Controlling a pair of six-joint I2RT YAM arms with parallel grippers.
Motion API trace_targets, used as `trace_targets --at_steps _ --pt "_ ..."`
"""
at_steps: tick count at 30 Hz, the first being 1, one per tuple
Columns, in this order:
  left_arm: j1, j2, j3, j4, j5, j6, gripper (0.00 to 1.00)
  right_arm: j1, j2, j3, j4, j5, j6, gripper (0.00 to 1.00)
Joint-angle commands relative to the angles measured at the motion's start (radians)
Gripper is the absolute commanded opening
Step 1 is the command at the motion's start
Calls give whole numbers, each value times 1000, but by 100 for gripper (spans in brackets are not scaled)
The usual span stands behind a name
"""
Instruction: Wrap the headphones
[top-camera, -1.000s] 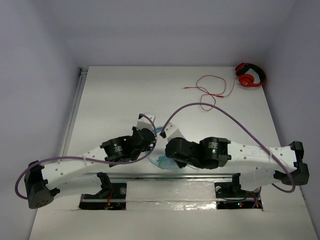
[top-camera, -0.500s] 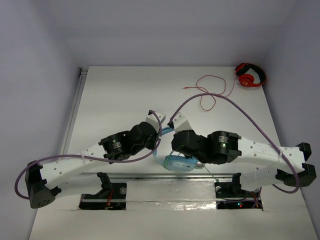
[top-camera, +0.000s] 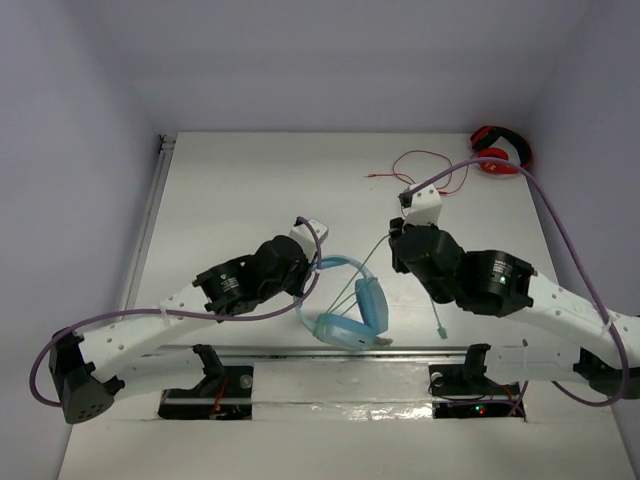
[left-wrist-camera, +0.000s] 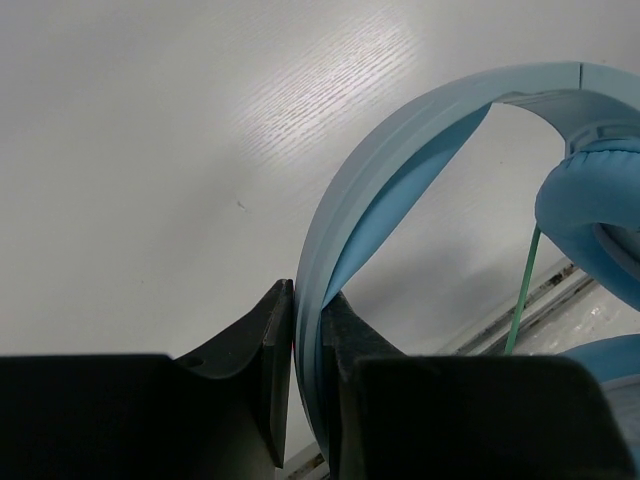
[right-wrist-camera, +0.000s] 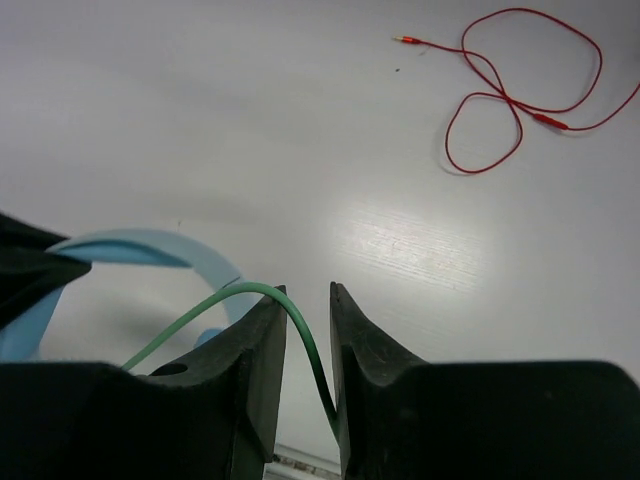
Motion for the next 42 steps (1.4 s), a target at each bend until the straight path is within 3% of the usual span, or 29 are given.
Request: trace_targets --at_steps 1,9,15,18,24,31,42 --pt "28 -77 58 9 122 18 0 -83 -22 -58 172 96 -24 29" --pt "130 -174 67 54 352 5 0 -160 -38 -233 321 -68 10 22" --pt "173 -220 105 61 441 -6 0 -182 -107 -370 417 -162 54 19" --pt "174 -228 121 76 438 -20 0 -182 -140 -424 485 -211 65 20" --pt "184 -228 150 149 432 -75 0 -203 -190 -560 704 -324 61 33" --pt "184 -236 190 196 368 -129 0 -203 -217 -674 861 -374 99 32" --pt "184 -176 271 239 363 -153 0 -203 -262 -786 914 -366 111 31"
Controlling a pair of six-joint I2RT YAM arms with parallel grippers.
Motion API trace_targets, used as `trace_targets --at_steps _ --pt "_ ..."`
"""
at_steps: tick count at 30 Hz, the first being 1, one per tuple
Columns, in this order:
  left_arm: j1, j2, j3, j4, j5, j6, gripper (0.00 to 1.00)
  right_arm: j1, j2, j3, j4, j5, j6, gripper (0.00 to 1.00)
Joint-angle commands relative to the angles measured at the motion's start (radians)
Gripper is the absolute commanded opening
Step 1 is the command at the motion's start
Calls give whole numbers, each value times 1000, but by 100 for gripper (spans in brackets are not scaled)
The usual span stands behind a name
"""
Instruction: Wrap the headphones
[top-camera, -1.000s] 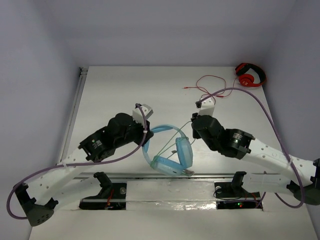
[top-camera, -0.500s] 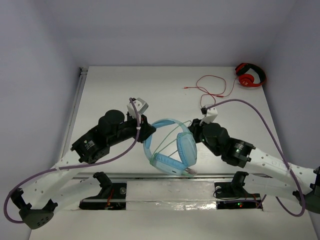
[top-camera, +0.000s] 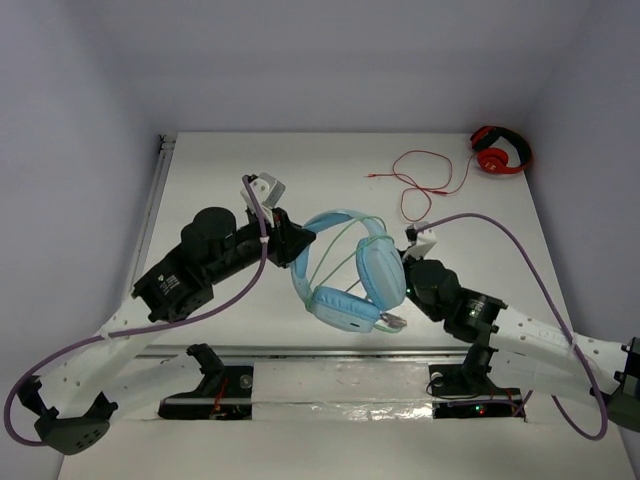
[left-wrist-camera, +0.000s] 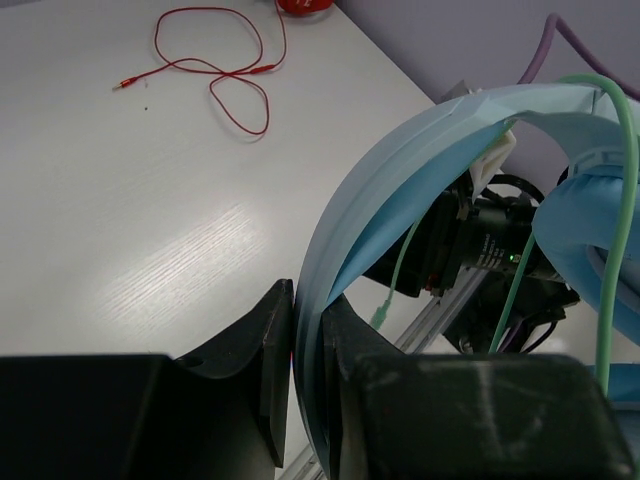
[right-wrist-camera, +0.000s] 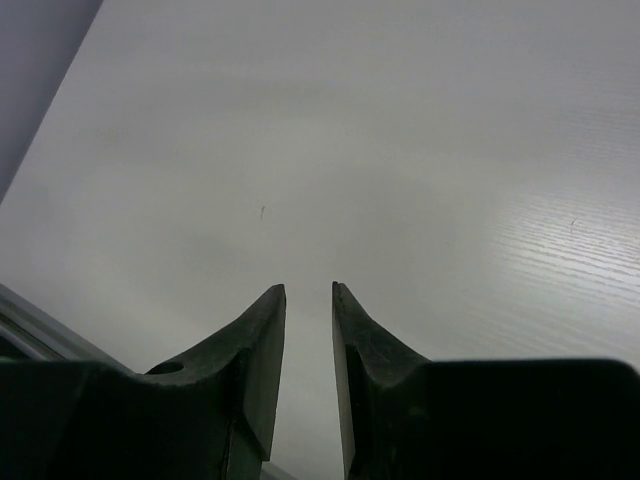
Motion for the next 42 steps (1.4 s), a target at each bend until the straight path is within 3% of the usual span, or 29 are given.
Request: trace_targets --at_steps 1,5,8,9,13,16,18,21,31,36,42 --pt "3 12 80 126 8 -62 0 -2 -23 -9 109 -19 3 32" --pt "3 23 88 134 12 -68 0 -2 -75 -36 148 -82 -8 33" --pt "3 21 85 140 11 -74 0 -2 -88 -29 123 -76 -3 23" --pt "3 20 86 140 2 -74 0 -2 -92 -17 108 -60 11 16" --pt "3 18 97 137 -43 -72 0 -2 -100 49 -68 33 67 15" --pt "3 17 102 140 -64 -71 0 -2 -147 69 -101 30 62 24" --pt "3 15 102 147 -66 -69 0 -2 -177 57 -77 -26 29 44" --pt "3 23 106 150 -64 -69 0 -2 -177 50 -60 -25 17 55" --pt "3 32 113 155 -34 -81 0 -2 -50 60 58 -76 -40 53" --pt "3 38 117 163 -18 -84 0 -2 -17 50 135 -22 -57 44" --pt "3 44 123 173 15 -91 0 -11 32 59 177 26 -80 47"
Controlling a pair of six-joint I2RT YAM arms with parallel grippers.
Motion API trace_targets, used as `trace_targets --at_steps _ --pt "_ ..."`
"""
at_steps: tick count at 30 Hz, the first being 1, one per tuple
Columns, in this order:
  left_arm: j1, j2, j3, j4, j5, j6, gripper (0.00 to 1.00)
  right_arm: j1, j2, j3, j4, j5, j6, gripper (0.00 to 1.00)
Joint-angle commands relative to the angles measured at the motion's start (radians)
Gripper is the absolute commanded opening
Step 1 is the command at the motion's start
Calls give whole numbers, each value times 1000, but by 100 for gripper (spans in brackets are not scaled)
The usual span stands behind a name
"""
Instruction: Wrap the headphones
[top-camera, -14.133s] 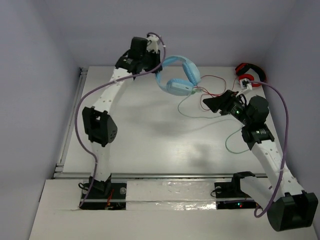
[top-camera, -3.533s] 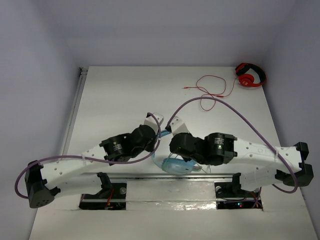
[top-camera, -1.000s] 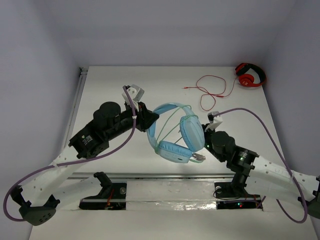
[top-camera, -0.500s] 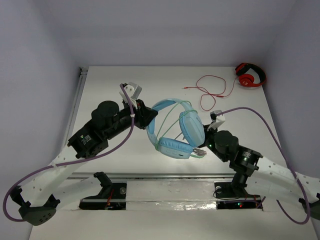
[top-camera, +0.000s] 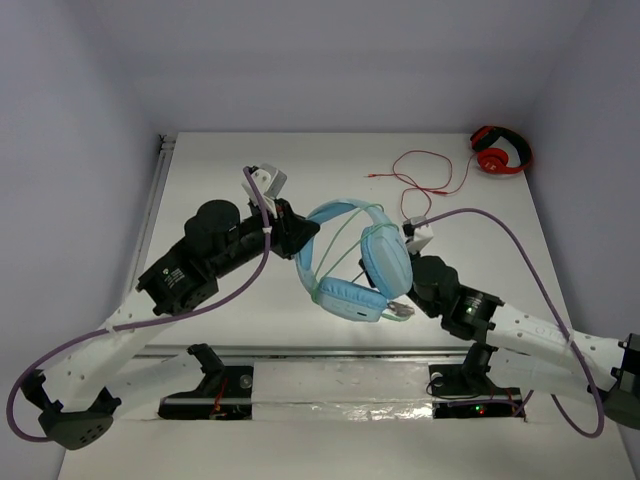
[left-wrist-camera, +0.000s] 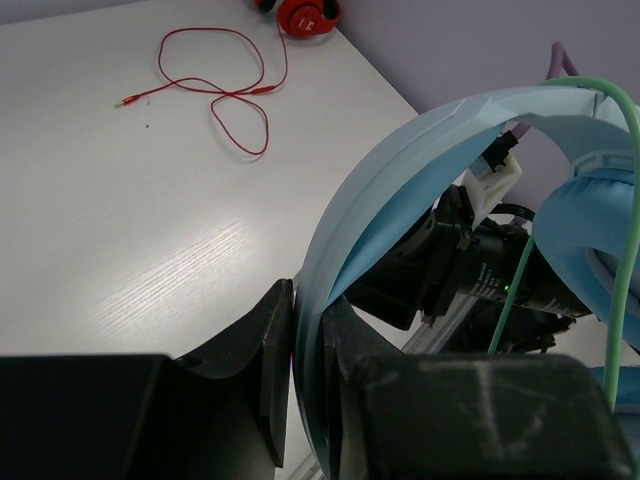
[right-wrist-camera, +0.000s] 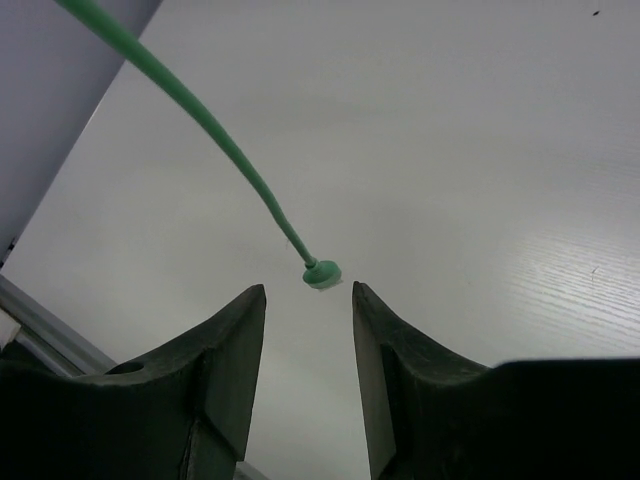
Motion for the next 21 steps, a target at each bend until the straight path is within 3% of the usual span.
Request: trace_targets --at_steps 1,9,12,13,16,21 --pt "1 -9 81 136 41 -59 0 -9 15 38 92 54 -33 47" --pt "1 -9 95 130 44 -67 0 -9 32 17 141 49 -30 41" --pt "1 -5 96 130 39 -76 0 -9 26 3 156 36 -12 35" --pt "1 -3 98 131 29 -79 0 -9 18 -9 167 28 -3 27" --pt "1 -2 98 166 -17 -102 0 -9 -5 -48 198 -17 51 18" --pt "1 27 69 294 -127 -161 0 -9 -12 -97 245 -110 201 11"
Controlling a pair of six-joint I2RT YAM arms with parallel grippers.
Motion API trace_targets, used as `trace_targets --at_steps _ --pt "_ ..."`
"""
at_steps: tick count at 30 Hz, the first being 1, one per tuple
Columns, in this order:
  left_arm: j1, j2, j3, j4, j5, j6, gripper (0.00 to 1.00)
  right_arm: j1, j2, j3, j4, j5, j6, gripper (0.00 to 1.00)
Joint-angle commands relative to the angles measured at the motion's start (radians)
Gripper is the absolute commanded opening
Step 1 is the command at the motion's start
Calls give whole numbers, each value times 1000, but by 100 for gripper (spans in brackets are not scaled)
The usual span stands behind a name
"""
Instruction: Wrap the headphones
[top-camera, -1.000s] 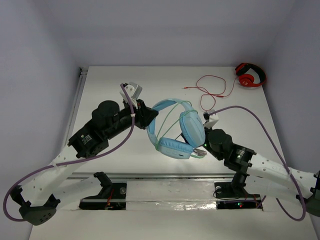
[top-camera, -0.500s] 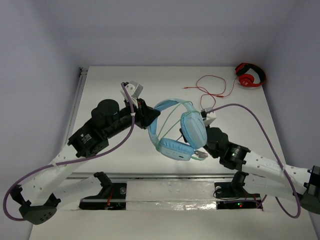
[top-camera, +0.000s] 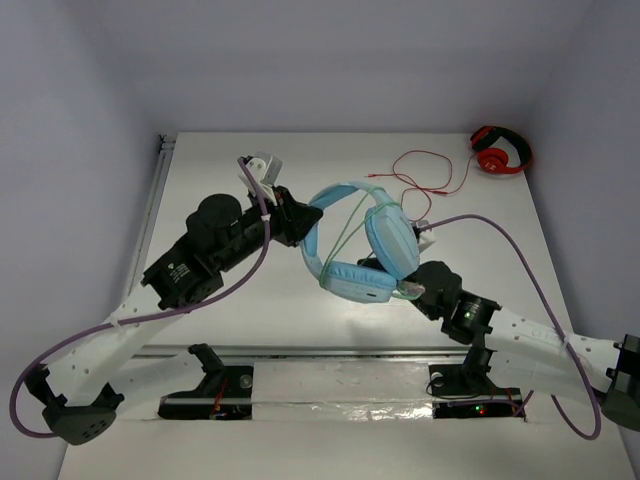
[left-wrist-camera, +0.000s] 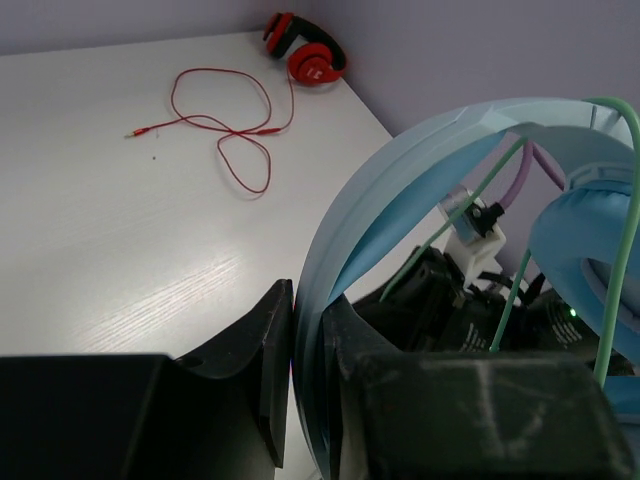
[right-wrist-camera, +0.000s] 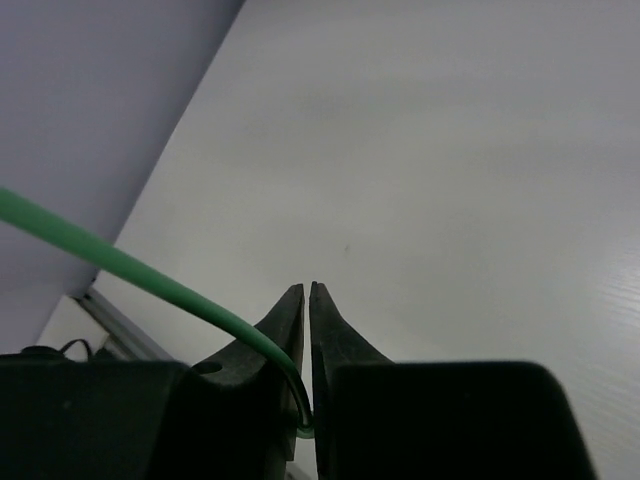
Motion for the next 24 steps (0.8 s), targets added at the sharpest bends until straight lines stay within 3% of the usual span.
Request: trace_targets --at_steps 1,7,14,20,24 --pt "1 13 31 288 -108 -106 0 -5 -11 -33 116 -85 141 11" --pt "12 39 -45 481 -319 -162 0 -5 -32 -91 222 -146 308 10" --pt "21 72 -281 800 -676 -299 0 -5 29 -137 363 -60 419 11" --pt "21 158 -338 940 -820 -324 0 -5 109 -160 515 -51 457 12" --pt "63 246 -320 956 -809 -343 0 -5 227 -159 630 -135 476 12"
